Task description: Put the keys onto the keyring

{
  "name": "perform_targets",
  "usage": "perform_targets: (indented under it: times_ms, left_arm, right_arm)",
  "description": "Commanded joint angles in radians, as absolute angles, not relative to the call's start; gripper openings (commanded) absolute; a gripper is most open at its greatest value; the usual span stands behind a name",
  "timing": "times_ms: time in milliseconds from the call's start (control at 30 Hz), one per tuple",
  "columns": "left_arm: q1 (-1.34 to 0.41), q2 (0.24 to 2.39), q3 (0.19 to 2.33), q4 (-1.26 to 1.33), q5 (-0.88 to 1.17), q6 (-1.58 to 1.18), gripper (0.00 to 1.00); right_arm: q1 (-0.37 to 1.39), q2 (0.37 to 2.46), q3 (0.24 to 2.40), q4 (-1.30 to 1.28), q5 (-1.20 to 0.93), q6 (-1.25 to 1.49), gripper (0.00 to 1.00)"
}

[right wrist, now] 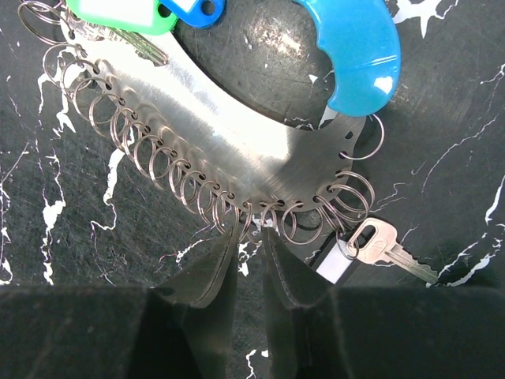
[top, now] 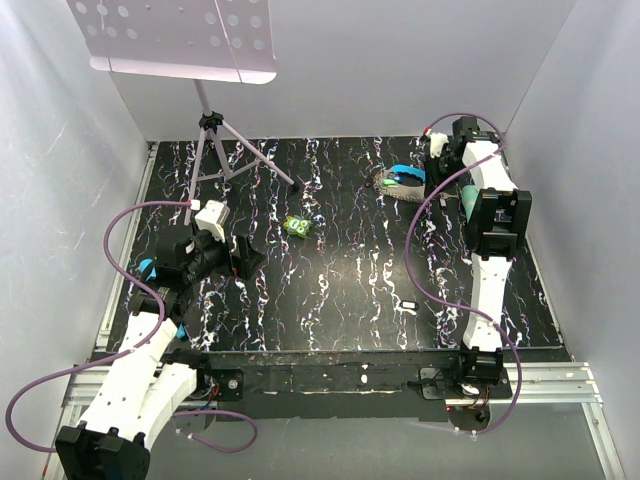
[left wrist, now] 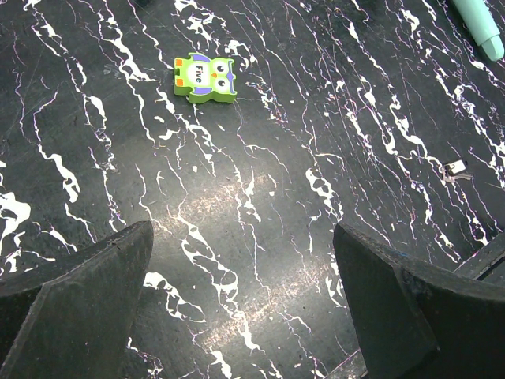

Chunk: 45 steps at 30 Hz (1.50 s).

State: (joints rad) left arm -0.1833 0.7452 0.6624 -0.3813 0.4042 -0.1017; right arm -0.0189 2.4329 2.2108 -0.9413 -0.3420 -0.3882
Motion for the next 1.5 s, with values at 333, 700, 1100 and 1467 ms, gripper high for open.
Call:
perform_targets:
  times_ms: [333, 700, 1100, 1467]
  left_arm:
    - [-0.179, 0.736, 0.664, -0.371, 0.407, -0.086, 0.98]
    - [-0.181, 0.739, 0.666, -0.371, 0.405, -0.084, 0.98]
    - [-0.181, 0.733, 0.666, -0.371, 0.408, -0.084, 0.98]
    - [-0.181, 0.735, 0.666, -0.37, 0.41, -0.086, 0.98]
  right_arm:
    - [0.0, 2.46, 2.272, -0.971, -0.293, -0.394, 0.26]
    - [0.0, 2.431, 2.261, -0.969, -0.379, -0.382, 0.31]
    - [-0.012, 2.372, 2.229, -0.943, -0.388, -0.307, 0.36]
    - [-0.028, 2.365, 2.203, -0.92, -0.357, -0.261, 0.36]
